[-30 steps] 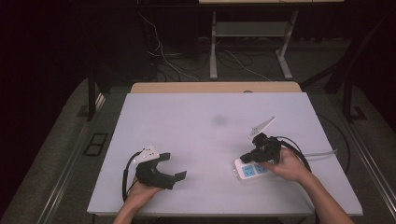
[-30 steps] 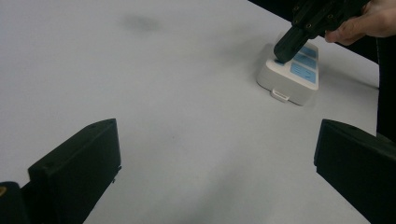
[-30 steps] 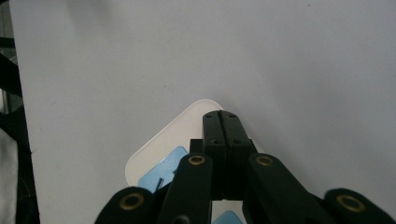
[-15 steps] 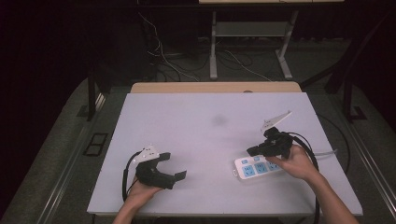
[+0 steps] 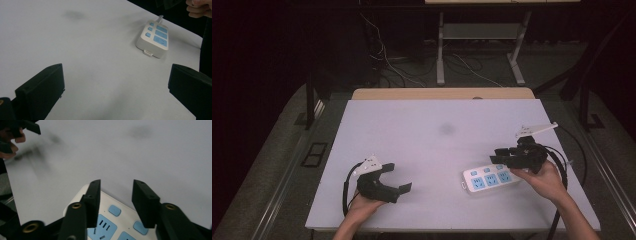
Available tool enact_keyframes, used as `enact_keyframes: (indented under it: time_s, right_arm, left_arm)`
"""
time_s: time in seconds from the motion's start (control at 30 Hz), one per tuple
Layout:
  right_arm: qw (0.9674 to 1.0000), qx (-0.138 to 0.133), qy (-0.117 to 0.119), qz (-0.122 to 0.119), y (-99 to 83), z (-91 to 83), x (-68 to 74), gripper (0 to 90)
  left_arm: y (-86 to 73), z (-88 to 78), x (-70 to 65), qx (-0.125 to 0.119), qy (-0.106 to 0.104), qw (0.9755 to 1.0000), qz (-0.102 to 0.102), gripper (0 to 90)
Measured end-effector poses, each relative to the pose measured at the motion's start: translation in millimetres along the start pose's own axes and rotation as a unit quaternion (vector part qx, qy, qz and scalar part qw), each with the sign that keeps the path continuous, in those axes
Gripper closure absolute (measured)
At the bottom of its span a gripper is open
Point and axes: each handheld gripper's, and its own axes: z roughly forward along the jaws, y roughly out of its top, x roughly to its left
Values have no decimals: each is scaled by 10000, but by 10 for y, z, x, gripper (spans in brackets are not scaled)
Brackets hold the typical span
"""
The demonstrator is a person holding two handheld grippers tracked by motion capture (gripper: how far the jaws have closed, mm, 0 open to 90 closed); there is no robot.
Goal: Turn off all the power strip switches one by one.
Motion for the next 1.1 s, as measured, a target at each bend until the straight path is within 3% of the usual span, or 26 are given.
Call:
enact_keyframes:
  time_s: [0.13,0.2,0.37,0.53,0.8,1.1]
  right_arm:
    - [9996,-187,-109,174,-79,-70,21,373]
    - [9992,-211,-234,254,-112,-93,45,251]
    - [9983,-384,-350,252,-246,-138,137,0]
    - [9966,-675,-248,410,-444,-177,182,4]
    - [9931,-943,-365,590,-695,-186,198,4]
    - [9931,-960,-297,611,-797,-149,241,4]
  left_arm:
    - [3,-7,4,-28,18,10000,-23,0]
    - [3,-9,6,-28,30,10000,-26,0]
    - [-2,-22,24,-7,57,10000,-38,0]
    - [-10,-31,50,-10,102,9999,-75,0]
    - [-10,-37,59,-2,99,9999,-82,0]
    - [-8,-35,62,5,83,9999,-78,0]
